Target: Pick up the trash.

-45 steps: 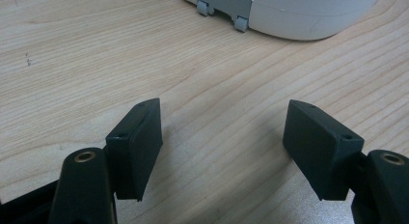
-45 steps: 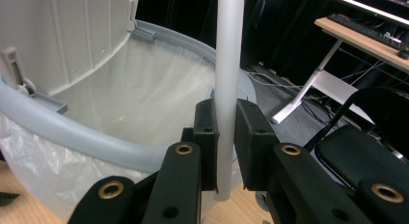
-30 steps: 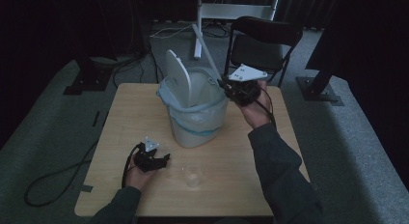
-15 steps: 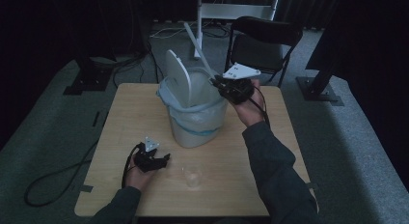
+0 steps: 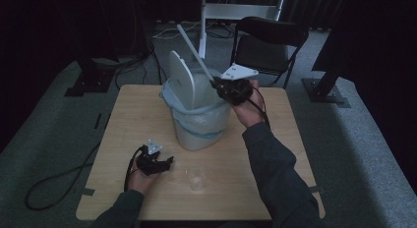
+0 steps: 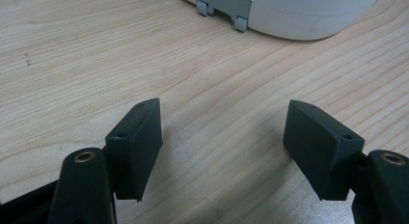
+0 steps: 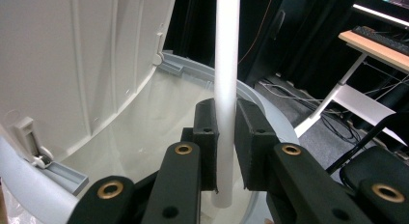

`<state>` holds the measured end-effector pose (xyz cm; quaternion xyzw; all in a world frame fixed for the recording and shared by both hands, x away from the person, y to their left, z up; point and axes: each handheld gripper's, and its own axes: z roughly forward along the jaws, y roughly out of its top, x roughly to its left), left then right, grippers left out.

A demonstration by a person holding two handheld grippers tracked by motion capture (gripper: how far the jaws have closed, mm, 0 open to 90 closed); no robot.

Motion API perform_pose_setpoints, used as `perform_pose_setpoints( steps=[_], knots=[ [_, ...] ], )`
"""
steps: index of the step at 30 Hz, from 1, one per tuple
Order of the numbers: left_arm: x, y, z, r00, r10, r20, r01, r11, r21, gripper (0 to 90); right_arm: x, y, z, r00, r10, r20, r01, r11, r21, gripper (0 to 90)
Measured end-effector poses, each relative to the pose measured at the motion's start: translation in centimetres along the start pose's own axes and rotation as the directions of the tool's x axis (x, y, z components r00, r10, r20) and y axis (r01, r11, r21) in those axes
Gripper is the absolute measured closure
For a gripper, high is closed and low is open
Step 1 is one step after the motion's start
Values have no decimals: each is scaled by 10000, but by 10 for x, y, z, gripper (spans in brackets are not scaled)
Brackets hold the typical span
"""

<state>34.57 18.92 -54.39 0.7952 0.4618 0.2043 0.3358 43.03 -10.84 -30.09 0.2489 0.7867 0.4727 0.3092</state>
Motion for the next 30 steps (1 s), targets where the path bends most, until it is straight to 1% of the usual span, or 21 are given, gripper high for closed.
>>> perform_pose_setpoints(
  steps=[3, 5, 7, 8, 10, 13, 20, 23, 30],
  knots=[
    [0, 0, 0, 10000, 8, 3, -8, 10000, 8, 304, 0, 0, 1, 10000, 25, -14, -25, 10000, -2, 791],
    [0, 0, 0, 10000, 9, 1, -9, 10000, 11, 304, 0, 0, 2, 9999, 122, -43, -122, 9999, -55, 779],
    [0, 0, 0, 10000, 4, 16, -4, 10000, 2, 304, 0, -1, 4, 9998, 190, -21, -190, 9998, -22, 664],
    [0, 0, 0, 10000, 3, 17, -3, 10000, 2, 304, -1, -1, 4, 9997, 254, -54, -254, 9997, -5, 639],
    [0, 0, 0, 10000, -21, 18, 21, 10000, -19, 304, -2, -2, 2, 9995, 306, -77, -306, 9995, -43, 625],
    [0, 0, 0, 10000, -20, 19, 20, 10000, -18, 304, -5, -4, -2, 9992, 406, -39, -406, 9991, -109, 623],
    [0, 0, 0, 10000, -23, 27, 23, 10000, -23, 303, -9, -7, -12, 9991, 426, 19, -426, 9990, -111, 622],
    [0, 0, 0, 10000, -29, 27, 29, 10000, -41, 303, -9, -13, -19, 9990, 453, 44, -453, 9989, -70, 617],
    [0, 0, 0, 10000, -31, 23, 31, 10000, -41, 303, -10, -26, -27, 9985, 549, 46, -549, 9984, 125, 602]
  ],
)
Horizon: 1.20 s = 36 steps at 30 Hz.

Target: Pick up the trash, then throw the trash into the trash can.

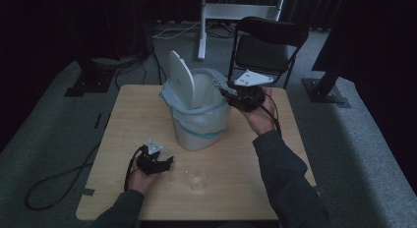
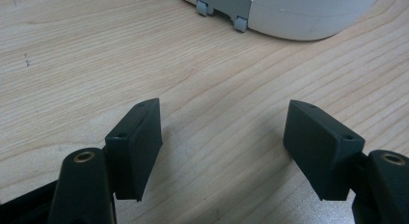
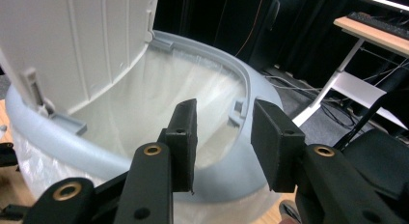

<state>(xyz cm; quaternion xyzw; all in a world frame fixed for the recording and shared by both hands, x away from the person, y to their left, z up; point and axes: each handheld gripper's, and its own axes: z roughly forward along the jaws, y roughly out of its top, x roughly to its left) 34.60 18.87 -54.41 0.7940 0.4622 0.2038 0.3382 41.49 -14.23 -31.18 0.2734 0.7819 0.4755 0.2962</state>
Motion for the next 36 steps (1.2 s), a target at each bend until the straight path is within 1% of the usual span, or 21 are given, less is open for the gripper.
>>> perform_pose_setpoints(
  steps=[3, 5, 7, 10, 13, 14, 15, 19, 20, 21, 24, 26, 31, 36],
  knots=[
    [0, 0, 0, 10000, 10, 11, -10, 10000, 18, 303, 0, -4, -3, 10000, 56, -34, -56, 10000, -17, 591],
    [0, 0, 0, 10000, 8, 16, -8, 10000, 14, 303, 1, -10, -9, 9999, 135, -93, -135, 9999, 29, 580],
    [0, 0, 0, 10000, 10, 31, -10, 10000, 17, 303, 3, -14, -15, 9999, 79, -143, -78, 10000, 29, 576],
    [0, 0, 1, 10000, 4, 38, -4, 10000, -2, 303, 4, -17, -18, 9998, 30, -196, -29, 10000, 95, 573],
    [0, 0, 1, 10000, 6, 43, -6, 10000, -3, 303, 9, -26, -24, 9996, -35, -295, 45, 9995, 311, 568],
    [0, 0, 1, 10000, 6, 43, -6, 10000, -3, 303, 9, -26, -24, 9996, -35, -295, 45, 9995, 311, 568],
    [0, 0, 0, 10000, -16, 50, 16, 10000, -2, 303, 12, -31, -26, 9993, -130, -348, 144, 9990, 412, 567],
    [0, 0, 0, 10000, -23, 35, 23, 10000, -24, 303, 19, -43, -31, 9984, -266, -492, 298, 9973, 667, 567],
    [0, 0, 0, 10000, -23, 35, 23, 10000, -24, 303, 19, -43, -31, 9984, -266, -492, 298, 9973, 667, 567],
    [0, 0, 0, 10000, 48, 31, -48, 10000, 32, 303, 22, -48, -34, 9979, -342, -555, 385, 9962, 778, 567],
    [0, 0, 0, 10000, 14, 16, -14, 10000, 6, 303, 26, -55, -37, 9973, -355, -636, 411, 9952, 883, 566],
    [0, 0, 0, 10000, 11, 20, -11, 10000, 0, 303, 27, -59, -38, 9971, -263, -712, 332, 9947, 977, 552],
    [0, 0, 0, 10000, -3, 28, 3, 10000, -16, 303, 29, -67, -37, 9966, -177, -799, 265, 9936, 1100, 552],
    [0, 0, 0, 10000, 14, 21, -14, 10000, -25, 303, 34, -73, -31, 9952, -161, -963, 283, 9916, 1266, 551]
  ],
)
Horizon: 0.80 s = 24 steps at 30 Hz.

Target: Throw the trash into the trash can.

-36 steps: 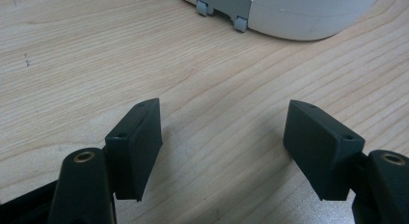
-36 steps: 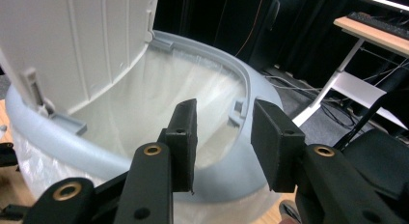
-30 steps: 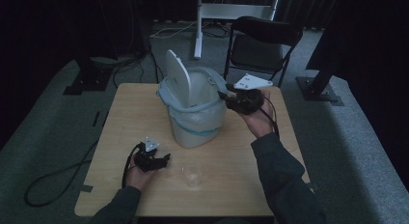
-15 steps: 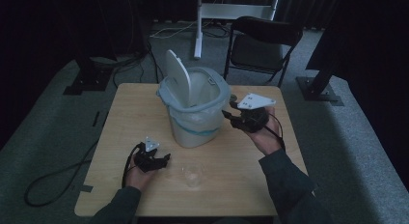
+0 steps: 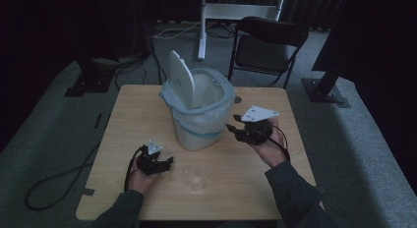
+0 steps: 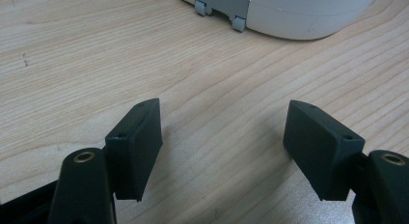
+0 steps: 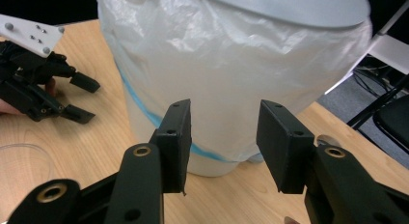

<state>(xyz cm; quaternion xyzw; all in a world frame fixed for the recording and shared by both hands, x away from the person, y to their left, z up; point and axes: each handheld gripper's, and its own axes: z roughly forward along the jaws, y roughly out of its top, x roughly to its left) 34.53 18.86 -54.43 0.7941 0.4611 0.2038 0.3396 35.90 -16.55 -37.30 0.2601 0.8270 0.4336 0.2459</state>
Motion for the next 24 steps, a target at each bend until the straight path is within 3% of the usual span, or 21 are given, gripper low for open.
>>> perform_pose_setpoints(
  steps=[24],
  knots=[
    [0, 1, 1, 10000, -14, 44, 13, 10000, 10, 302, 22, -20, 17, 9958, -293, -870, 356, 9968, 715, 539]
  ],
)
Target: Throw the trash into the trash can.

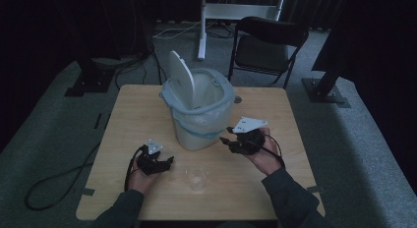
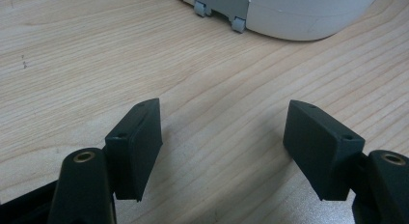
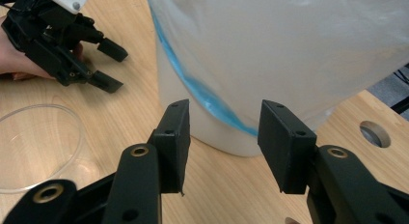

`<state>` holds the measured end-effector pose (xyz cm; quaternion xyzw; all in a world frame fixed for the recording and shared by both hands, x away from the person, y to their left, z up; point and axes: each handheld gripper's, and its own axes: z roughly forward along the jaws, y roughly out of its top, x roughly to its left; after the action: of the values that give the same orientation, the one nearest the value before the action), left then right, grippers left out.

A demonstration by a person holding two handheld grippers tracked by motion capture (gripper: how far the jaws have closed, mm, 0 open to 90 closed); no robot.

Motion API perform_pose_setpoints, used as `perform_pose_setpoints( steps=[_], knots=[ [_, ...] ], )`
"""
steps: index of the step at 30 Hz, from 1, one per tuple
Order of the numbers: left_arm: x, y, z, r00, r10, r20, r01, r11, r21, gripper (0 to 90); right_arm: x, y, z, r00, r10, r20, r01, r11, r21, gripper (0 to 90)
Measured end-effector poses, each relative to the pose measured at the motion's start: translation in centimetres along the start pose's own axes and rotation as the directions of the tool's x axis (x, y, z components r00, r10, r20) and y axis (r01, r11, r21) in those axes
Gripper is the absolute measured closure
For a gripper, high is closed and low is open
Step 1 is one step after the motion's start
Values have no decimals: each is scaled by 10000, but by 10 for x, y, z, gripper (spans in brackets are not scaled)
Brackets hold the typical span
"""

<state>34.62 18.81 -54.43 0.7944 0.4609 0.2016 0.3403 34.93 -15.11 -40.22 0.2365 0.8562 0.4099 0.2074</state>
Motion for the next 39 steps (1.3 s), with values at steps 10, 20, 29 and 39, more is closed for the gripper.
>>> perform_pose_setpoints(
  steps=[10, 20, 29, 39],
  knots=[
    [0, -1, -2, 10000, 11, -4, -11, 10000, 12, 303, 3, 0, 5, 9999, -23, -145, 25, 9999, 129, 539],
    [-1, -2, -2, 10000, 13, -30, -13, 10000, 14, 303, 7, -3, 8, 9994, -94, -341, 101, 9997, 229, 539],
    [0, -2, -2, 10000, 20, -11, -20, 10000, 17, 303, 10, -6, 9, 9992, -50, -389, 62, 9996, 289, 539],
    [-1, -2, -2, 10000, 14, -21, -14, 10000, 8, 303, 14, -8, 13, 9981, -112, -601, 133, 9993, 350, 538]
  ],
)
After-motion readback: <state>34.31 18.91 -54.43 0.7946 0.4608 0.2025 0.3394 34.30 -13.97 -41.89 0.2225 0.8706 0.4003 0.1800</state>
